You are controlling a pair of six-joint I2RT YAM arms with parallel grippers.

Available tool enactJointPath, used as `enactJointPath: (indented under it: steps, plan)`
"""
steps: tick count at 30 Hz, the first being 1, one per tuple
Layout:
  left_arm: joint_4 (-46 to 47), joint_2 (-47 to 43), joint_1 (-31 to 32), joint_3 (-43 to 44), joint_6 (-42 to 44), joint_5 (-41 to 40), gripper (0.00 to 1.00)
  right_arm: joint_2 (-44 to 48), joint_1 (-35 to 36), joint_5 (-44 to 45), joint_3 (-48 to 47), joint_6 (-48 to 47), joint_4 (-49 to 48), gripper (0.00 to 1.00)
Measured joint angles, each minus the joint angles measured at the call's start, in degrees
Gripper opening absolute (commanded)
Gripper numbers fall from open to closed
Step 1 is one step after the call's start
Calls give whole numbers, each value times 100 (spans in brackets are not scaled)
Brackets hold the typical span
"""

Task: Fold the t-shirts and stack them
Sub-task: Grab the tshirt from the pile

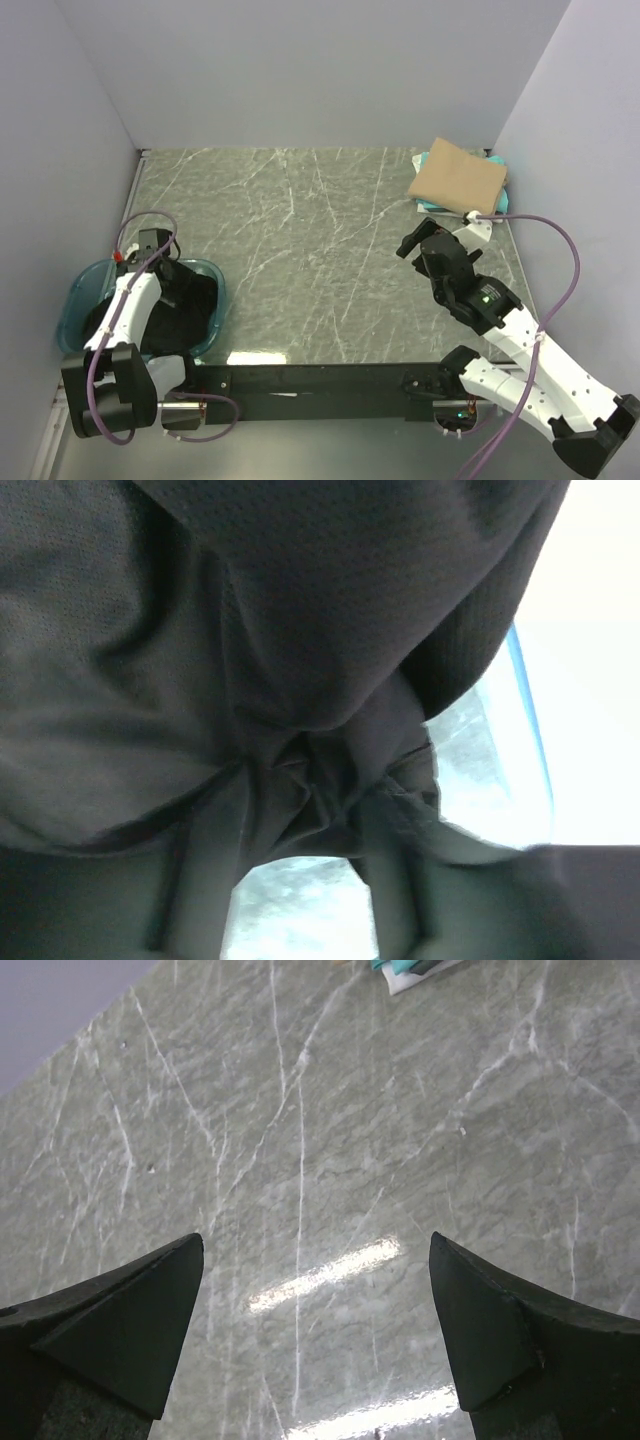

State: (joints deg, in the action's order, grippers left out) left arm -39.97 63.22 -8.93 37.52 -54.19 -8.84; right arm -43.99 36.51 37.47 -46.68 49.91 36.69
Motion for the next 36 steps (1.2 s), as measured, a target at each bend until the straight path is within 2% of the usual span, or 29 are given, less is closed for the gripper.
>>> enactJointPath:
  steps: [1, 3, 4, 5, 11, 14, 19, 25, 30, 33, 36]
  plan:
    - [11, -7, 0, -2, -15, -2, 31, 31, -11, 9, 28, -33, 0, 100]
    - [42, -55, 0, -2, 2, -11, 18, 26, -35, 9, 31, -66, -9, 100]
    - [48, -92, 0, -2, 2, -9, 4, 13, -44, 9, 33, -96, -20, 100]
    - [59, -138, 0, -2, -7, -11, 1, -4, -50, 9, 31, -122, -26, 100]
    - [2, -428, -4, 52, 42, -42, 1, -214, -101, -7, 31, -363, -127, 100]
    - [-212, -627, -4, 348, 20, -50, 1, -275, -144, -24, 2, -511, -177, 100]
    - [-560, -1110, -4, 1578, -85, -168, 1, -387, -273, -66, -133, -787, -339, 100]
    - [-262, -1882, -7, 2822, -205, -186, 1, -538, -446, -221, -216, -984, -546, 100]
    - [560, -1952, -15, 3453, -201, 562, 1, -643, -566, -337, -216, -1060, -632, 100]
    - [1078, -1447, 17, 3976, -205, 1373, 1, -632, -627, -361, -216, -1062, -671, 100]
    - [1519, -809, 393, 4496, -197, 1878, 1, -579, -682, -387, -216, -1060, -699, 100]
